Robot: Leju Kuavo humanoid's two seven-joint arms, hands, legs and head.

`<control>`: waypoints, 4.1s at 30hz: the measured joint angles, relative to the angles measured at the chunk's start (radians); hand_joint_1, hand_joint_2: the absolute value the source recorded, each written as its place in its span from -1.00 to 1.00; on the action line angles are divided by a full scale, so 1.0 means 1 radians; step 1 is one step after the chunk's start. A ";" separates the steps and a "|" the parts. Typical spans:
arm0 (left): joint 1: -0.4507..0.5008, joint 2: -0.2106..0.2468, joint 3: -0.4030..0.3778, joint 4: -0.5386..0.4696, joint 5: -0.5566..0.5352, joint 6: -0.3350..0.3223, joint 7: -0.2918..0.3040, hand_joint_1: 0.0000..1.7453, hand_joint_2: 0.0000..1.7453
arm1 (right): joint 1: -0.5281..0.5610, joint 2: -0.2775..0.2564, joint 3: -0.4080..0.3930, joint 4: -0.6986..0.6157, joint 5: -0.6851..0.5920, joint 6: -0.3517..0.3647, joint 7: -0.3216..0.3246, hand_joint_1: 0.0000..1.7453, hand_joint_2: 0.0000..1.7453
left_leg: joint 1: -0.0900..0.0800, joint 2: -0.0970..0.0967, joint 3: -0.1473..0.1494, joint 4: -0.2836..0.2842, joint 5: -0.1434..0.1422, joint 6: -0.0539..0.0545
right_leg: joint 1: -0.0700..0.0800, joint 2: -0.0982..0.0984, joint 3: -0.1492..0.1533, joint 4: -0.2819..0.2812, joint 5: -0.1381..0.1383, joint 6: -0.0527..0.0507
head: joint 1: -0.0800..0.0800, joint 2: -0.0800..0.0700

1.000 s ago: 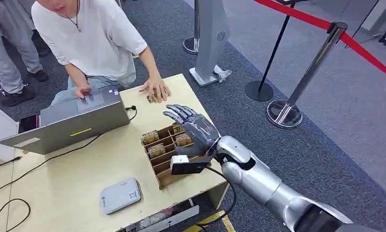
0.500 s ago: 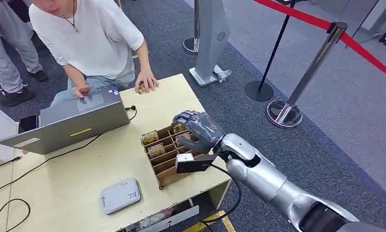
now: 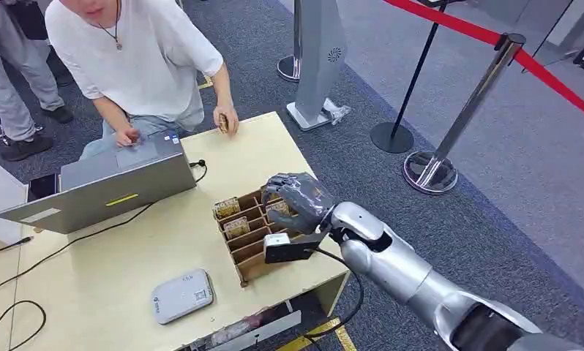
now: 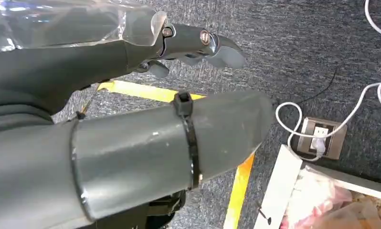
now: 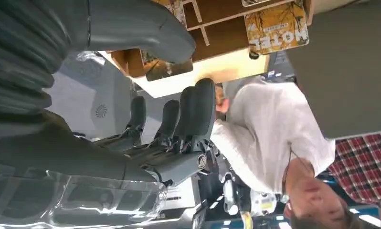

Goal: Pass the card to the sensor for recognition and then transmit it.

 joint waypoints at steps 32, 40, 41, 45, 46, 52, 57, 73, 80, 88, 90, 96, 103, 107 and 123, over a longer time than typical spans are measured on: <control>0.004 -0.001 0.003 0.000 0.005 0.003 0.003 -1.00 -1.00 | -0.155 0.019 0.095 0.267 -0.052 -0.026 -0.026 0.10 1.00 | 0.000 -0.001 0.000 0.000 0.000 0.000 | 0.000 0.000 0.000 0.000 0.000 0.000 | 0.000 0.000; 0.004 -0.001 0.003 0.000 0.006 0.005 0.003 -1.00 -1.00 | -0.155 0.017 0.095 0.268 -0.055 -0.032 -0.025 0.14 1.00 | 0.000 -0.001 0.000 0.000 0.000 0.000 | 0.000 0.000 -0.001 0.000 0.000 0.000 | 0.000 0.000; 0.004 -0.001 0.003 0.000 0.006 0.005 0.003 -1.00 -1.00 | -0.155 0.015 0.095 0.268 -0.056 -0.033 -0.026 0.14 1.00 | 0.000 -0.001 0.000 0.000 0.000 0.000 | 0.000 0.000 -0.001 0.000 0.000 0.000 | 0.000 0.000; 0.004 -0.001 0.003 0.000 0.006 0.006 0.003 -1.00 -1.00 | -0.154 0.008 0.094 0.271 -0.058 -0.035 -0.027 0.24 1.00 | 0.000 -0.001 0.000 0.000 0.000 0.000 | 0.000 0.000 -0.001 0.000 0.000 0.000 | 0.000 0.000; 0.004 -0.001 0.003 0.000 0.006 0.007 0.003 -1.00 -1.00 | -0.154 0.007 0.094 0.272 -0.062 -0.036 -0.027 0.24 1.00 | 0.000 -0.001 0.000 0.000 0.000 0.000 | 0.000 0.000 -0.001 0.000 0.000 0.000 | 0.000 0.000; 0.005 -0.001 0.003 0.000 0.008 0.008 0.002 -1.00 -1.00 | -0.144 -0.001 0.093 0.273 -0.071 -0.040 -0.029 0.28 1.00 | 0.000 -0.001 0.000 0.000 0.000 0.000 | 0.000 0.000 -0.001 0.000 0.000 0.000 | 0.000 0.000; 0.004 -0.001 0.003 0.000 0.008 0.008 0.000 -1.00 -1.00 | -0.136 -0.008 0.093 0.273 -0.074 -0.043 -0.030 0.30 1.00 | 0.000 0.000 0.000 0.000 0.000 0.000 | 0.000 0.000 -0.001 0.000 0.000 0.000 | 0.000 0.000; 0.004 -0.001 0.003 0.000 0.008 0.009 -0.003 -1.00 -1.00 | -0.127 -0.014 0.093 0.273 -0.074 -0.044 -0.030 -0.20 1.00 | 0.000 0.000 0.000 0.000 0.000 0.000 | 0.000 0.000 -0.001 0.000 0.000 0.000 | 0.000 0.000; 0.004 -0.001 0.003 0.000 0.008 0.008 -0.003 -1.00 -1.00 | -0.128 -0.014 0.093 0.273 -0.074 -0.044 -0.029 -0.14 1.00 | 0.000 0.000 0.000 0.000 0.000 0.000 | 0.000 0.000 -0.001 0.000 0.000 0.000 | 0.000 0.000; 0.004 -0.001 0.003 0.000 0.009 0.009 -0.002 -1.00 -1.00 | -0.130 -0.014 0.093 0.279 -0.074 -0.042 -0.029 0.00 1.00 | 0.000 0.000 -0.001 0.000 0.000 0.000 | 0.000 0.000 -0.001 0.000 0.000 0.000 | 0.000 0.000; 0.004 -0.001 0.003 0.000 0.009 0.008 -0.002 -1.00 -1.00 | -0.132 -0.014 0.093 0.282 -0.074 -0.042 -0.029 0.12 1.00 | 0.000 0.000 -0.001 0.000 0.000 0.000 | 0.000 0.000 -0.001 0.000 0.000 0.000 | 0.000 0.000; 0.004 -0.001 0.003 0.000 0.012 0.009 -0.002 -1.00 -1.00 | -0.135 -0.014 0.095 0.292 -0.074 -0.042 -0.029 0.28 1.00 | 0.000 -0.001 -0.001 0.000 0.000 0.000 | 0.000 0.000 -0.001 0.000 0.000 0.000 | 0.000 0.000; 0.005 -0.001 0.003 0.000 0.012 0.009 -0.002 -1.00 -1.00 | -0.139 -0.014 0.100 0.299 -0.074 -0.040 -0.028 0.24 1.00 | 0.000 -0.001 -0.001 0.000 0.000 0.000 | 0.000 0.000 -0.001 0.000 0.000 0.000 | 0.000 0.000; 0.005 -0.001 0.003 0.000 0.015 0.010 -0.002 -1.00 -1.00 | -0.141 -0.014 0.105 0.302 -0.077 -0.039 -0.028 0.24 1.00 | 0.000 -0.001 -0.001 0.000 0.000 0.000 | 0.000 0.000 -0.001 0.000 0.000 0.000 | 0.000 0.000; 0.005 -0.001 0.004 0.000 0.019 0.013 -0.003 -1.00 -1.00 | -0.144 -0.014 0.119 0.307 -0.089 -0.039 -0.028 0.14 1.00 | 0.000 -0.001 -0.001 0.000 0.000 0.000 | 0.000 0.000 -0.001 0.000 0.000 0.000 | 0.000 0.000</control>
